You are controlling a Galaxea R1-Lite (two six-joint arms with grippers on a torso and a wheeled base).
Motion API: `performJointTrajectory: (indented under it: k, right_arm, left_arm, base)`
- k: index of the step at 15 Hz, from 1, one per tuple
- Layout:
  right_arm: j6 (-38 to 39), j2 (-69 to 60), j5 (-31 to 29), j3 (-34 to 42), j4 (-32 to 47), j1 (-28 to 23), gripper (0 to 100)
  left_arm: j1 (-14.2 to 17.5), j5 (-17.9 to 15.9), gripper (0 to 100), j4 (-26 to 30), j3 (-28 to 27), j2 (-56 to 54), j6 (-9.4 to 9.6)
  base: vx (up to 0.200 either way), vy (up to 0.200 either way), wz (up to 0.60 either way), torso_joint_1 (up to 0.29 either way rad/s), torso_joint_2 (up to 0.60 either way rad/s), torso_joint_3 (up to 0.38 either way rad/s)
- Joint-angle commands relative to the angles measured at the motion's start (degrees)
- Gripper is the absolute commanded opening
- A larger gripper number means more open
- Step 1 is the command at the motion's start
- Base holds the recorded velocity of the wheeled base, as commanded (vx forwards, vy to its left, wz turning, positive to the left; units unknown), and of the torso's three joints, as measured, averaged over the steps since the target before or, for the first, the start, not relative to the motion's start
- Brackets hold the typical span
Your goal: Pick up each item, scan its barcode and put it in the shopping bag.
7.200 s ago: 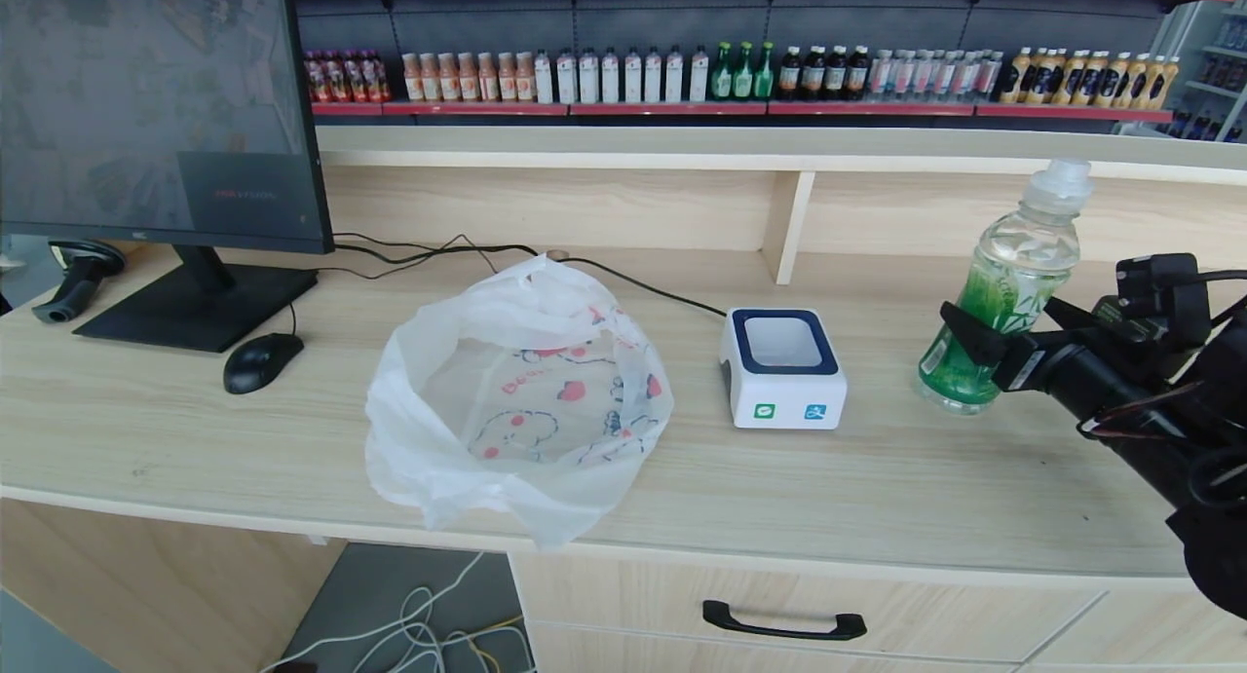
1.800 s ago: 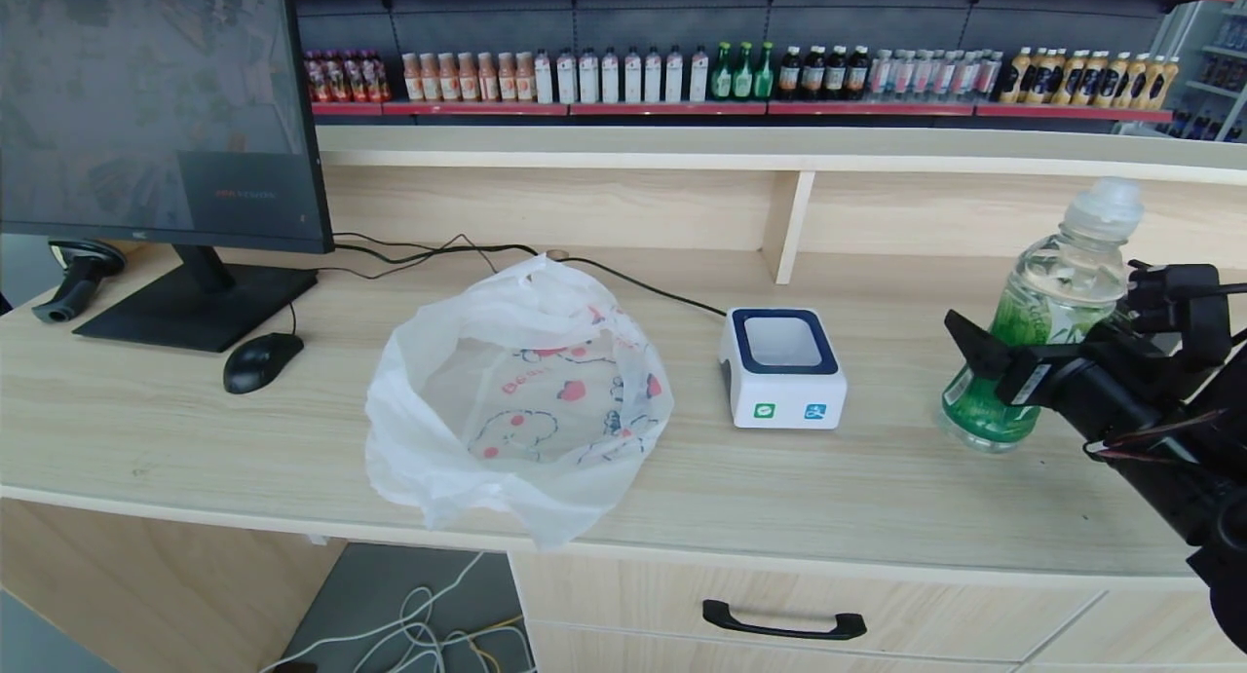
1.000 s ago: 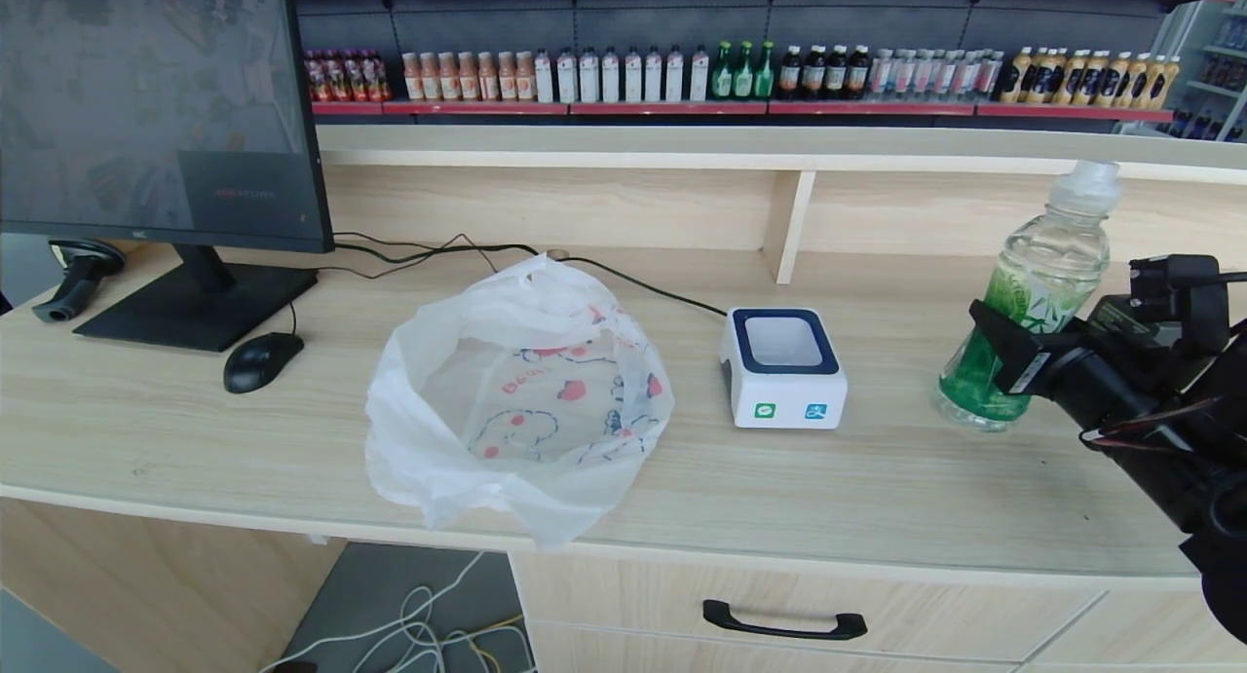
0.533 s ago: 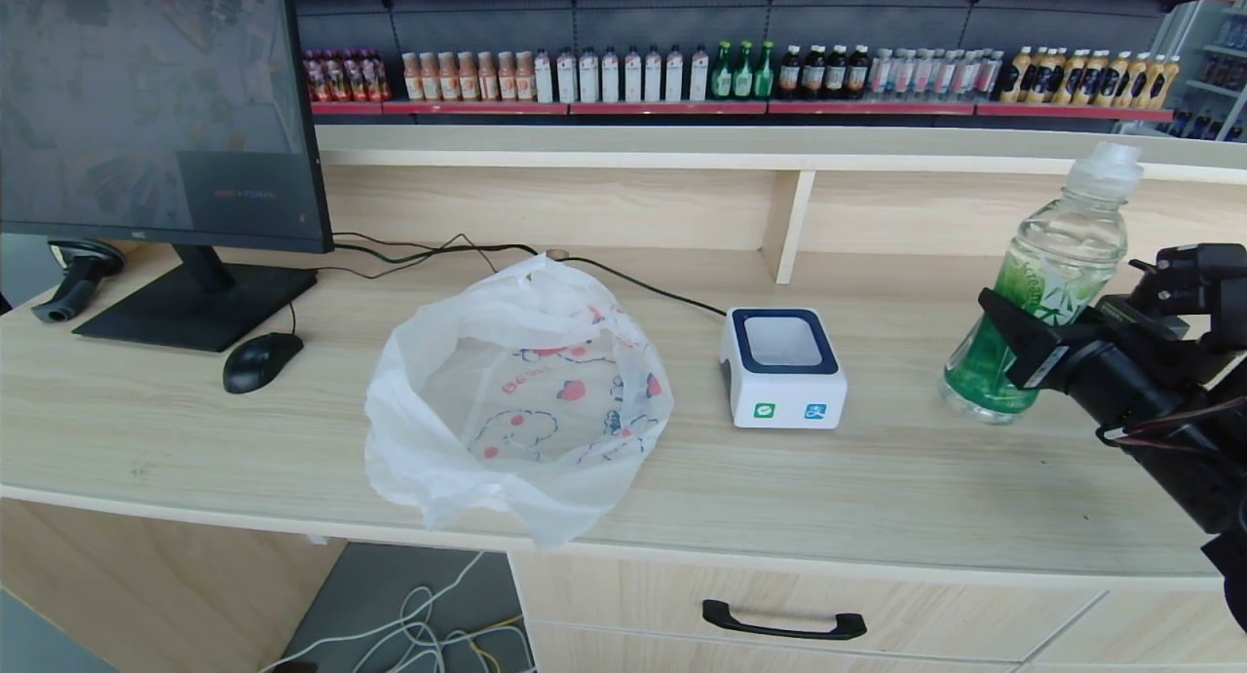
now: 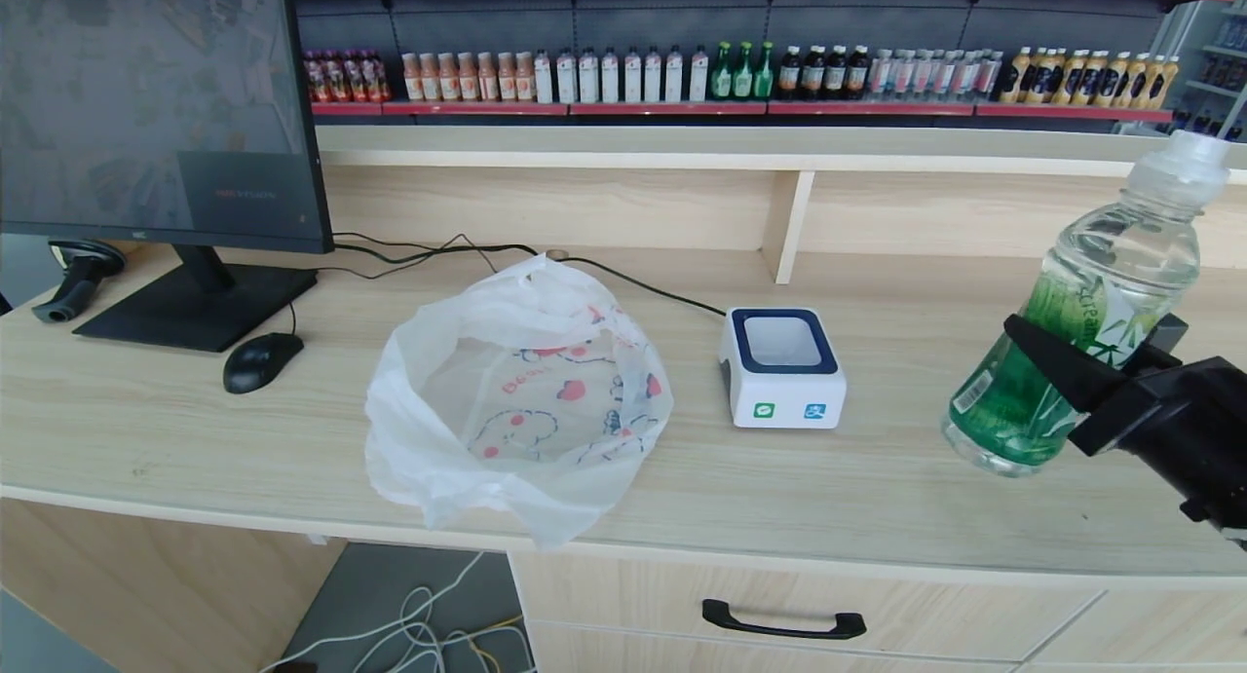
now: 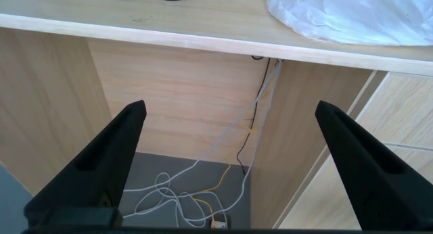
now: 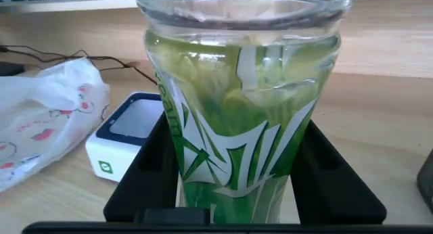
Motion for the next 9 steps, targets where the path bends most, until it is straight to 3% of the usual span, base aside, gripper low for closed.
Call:
performJointTrajectory:
  k: [1,3,4,6,9]
  right_arm:
    - [2.2,-4.5,0.3,1.7,0.0,4.8,0]
    - [3.3,-6.3,4.3,3.0,0.0,6.4,0]
    - [5.2,-8.4,10.3,4.0,0.0,7.5,0]
    - [9.6,-11.0,16.4,5.3,0.0,9.9,0]
    - [18.6,-14.6,17.5,4.4,0.0,15.3,0]
  left_arm:
    - [0.0,0.0,100,0.0,0.0,0.0,-0.04]
    - [0.0,0.0,100,0.1,0.0,0.0,-0.04]
    - [0.0,0.0,100,0.1,0.0,0.0,0.04]
    - [0.0,0.0,100,0.0,0.0,0.0,0.04]
    - [0.0,0.0,100,0.0,0.0,0.0,-0.04]
  base:
    - [0.0,0.0,0.0,0.0,0.0,0.0]
    - [0.0,0.0,0.0,0.0,0.0,0.0]
    - [0.0,0.0,0.0,0.0,0.0,0.0]
    - [0.0,0.0,0.0,0.0,0.0,0.0]
    - [0.0,0.0,0.0,0.0,0.0,0.0]
